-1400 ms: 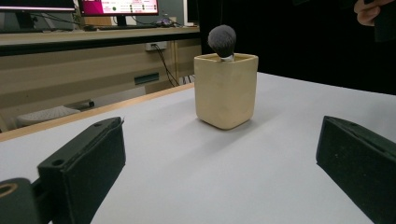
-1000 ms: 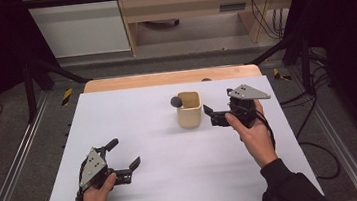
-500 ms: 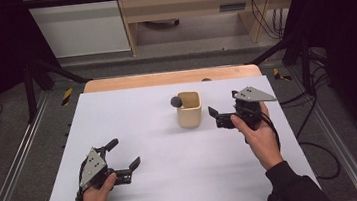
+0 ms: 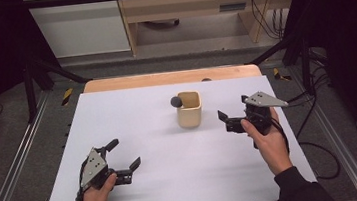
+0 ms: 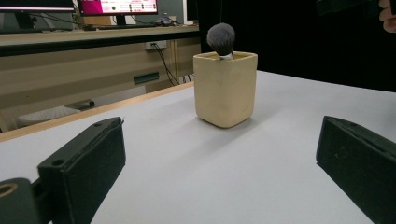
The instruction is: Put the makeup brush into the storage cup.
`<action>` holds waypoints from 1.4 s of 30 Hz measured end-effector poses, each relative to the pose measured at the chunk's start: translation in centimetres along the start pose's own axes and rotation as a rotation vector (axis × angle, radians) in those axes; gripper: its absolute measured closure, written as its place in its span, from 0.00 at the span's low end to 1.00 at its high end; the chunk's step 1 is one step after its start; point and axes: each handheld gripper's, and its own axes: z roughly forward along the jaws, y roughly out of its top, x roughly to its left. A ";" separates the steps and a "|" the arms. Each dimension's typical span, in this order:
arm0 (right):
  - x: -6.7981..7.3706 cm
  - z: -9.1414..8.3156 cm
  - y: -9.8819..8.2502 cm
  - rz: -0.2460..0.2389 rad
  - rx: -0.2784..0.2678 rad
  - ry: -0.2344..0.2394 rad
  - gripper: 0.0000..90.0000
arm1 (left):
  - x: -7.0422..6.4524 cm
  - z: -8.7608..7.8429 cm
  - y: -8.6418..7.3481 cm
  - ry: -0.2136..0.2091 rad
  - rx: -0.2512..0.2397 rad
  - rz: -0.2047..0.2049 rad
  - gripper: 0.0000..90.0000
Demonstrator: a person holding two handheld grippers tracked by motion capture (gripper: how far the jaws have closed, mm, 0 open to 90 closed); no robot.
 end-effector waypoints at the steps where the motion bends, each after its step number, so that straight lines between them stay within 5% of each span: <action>1: -0.1 -0.1 -0.1 0.003 -0.002 -0.002 0.03 | 0.0 0.0 0.0 0.000 0.000 0.001 0.01; 42: -2.4 -4.8 -4.8 0.025 0.003 -0.060 0.03 | -0.1 -0.7 0.2 0.015 0.002 0.030 0.01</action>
